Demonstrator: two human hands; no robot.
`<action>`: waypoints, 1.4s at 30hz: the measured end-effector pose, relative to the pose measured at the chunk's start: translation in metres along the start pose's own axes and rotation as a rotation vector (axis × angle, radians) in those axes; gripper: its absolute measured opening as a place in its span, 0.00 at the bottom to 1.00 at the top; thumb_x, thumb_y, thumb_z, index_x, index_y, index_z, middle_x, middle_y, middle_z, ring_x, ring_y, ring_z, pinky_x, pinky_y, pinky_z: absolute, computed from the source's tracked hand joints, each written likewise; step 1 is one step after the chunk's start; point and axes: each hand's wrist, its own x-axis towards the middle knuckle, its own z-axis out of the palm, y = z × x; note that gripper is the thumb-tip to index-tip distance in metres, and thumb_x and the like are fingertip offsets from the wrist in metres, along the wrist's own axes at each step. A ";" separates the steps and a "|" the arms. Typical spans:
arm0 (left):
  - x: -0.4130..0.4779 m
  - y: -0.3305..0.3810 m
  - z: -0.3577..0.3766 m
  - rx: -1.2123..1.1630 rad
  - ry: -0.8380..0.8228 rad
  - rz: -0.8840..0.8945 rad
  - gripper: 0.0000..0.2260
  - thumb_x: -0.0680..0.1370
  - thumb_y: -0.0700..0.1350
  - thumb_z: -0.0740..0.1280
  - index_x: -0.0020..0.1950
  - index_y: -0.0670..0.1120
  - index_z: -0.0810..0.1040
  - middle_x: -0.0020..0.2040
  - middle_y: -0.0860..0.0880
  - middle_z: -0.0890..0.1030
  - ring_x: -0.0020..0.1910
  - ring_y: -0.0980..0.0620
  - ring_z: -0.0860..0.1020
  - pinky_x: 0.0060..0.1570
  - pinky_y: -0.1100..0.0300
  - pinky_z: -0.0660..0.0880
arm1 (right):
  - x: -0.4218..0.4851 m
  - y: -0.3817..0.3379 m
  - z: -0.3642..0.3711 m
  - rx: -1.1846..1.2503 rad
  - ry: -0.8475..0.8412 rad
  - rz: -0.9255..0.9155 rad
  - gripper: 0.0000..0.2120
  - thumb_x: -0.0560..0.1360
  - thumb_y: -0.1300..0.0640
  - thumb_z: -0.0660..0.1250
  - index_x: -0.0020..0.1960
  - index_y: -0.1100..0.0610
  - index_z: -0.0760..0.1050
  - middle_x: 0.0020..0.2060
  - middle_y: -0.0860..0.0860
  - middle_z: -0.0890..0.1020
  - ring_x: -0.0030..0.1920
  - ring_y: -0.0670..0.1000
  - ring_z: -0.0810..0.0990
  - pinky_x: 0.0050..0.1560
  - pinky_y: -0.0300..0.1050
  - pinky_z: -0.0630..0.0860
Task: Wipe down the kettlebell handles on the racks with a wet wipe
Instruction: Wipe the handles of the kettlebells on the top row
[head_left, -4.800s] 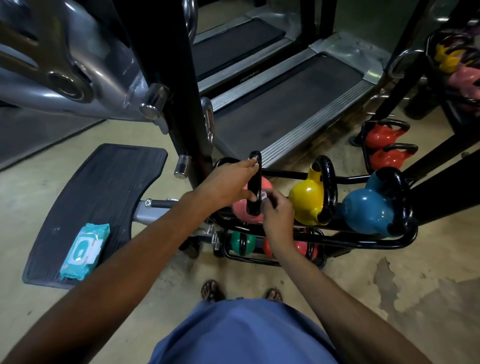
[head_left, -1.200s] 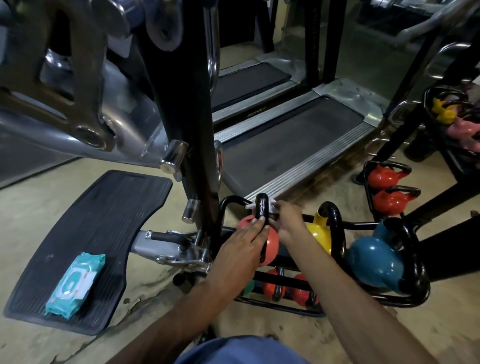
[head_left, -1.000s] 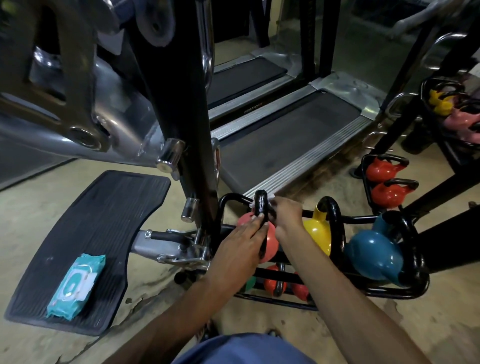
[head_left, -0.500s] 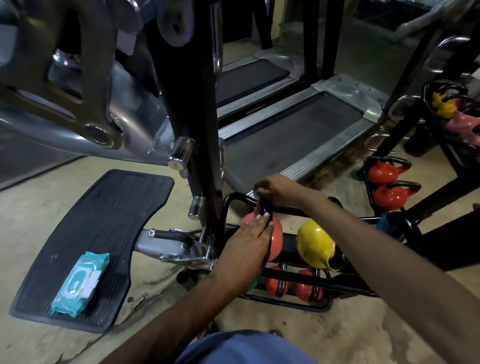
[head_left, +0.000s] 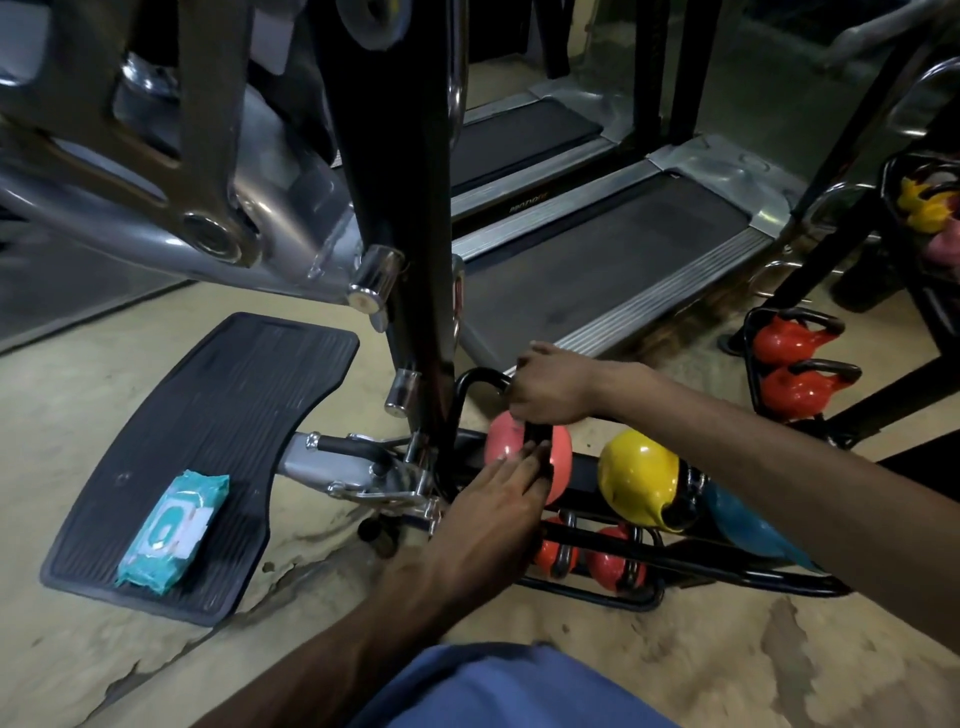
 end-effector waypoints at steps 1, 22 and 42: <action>-0.003 0.001 0.001 0.001 0.002 0.000 0.27 0.76 0.44 0.70 0.74 0.41 0.69 0.78 0.41 0.64 0.79 0.45 0.60 0.77 0.53 0.54 | -0.001 0.000 0.000 -0.008 0.021 0.013 0.17 0.81 0.50 0.55 0.49 0.53 0.81 0.53 0.52 0.84 0.62 0.56 0.76 0.72 0.55 0.62; -0.029 0.026 0.018 0.054 -0.033 -0.035 0.25 0.80 0.46 0.58 0.75 0.37 0.67 0.75 0.36 0.66 0.73 0.40 0.67 0.73 0.50 0.65 | -0.021 -0.074 -0.008 -0.124 -0.186 -0.075 0.12 0.79 0.57 0.63 0.37 0.54 0.68 0.37 0.49 0.74 0.43 0.56 0.78 0.55 0.52 0.75; -0.032 -0.025 0.004 -0.328 0.173 -0.243 0.14 0.80 0.41 0.64 0.65 0.49 0.79 0.63 0.54 0.77 0.55 0.56 0.78 0.55 0.56 0.78 | -0.087 -0.083 0.103 -0.009 0.618 -0.094 0.10 0.79 0.56 0.61 0.54 0.53 0.81 0.55 0.49 0.77 0.56 0.55 0.74 0.57 0.54 0.71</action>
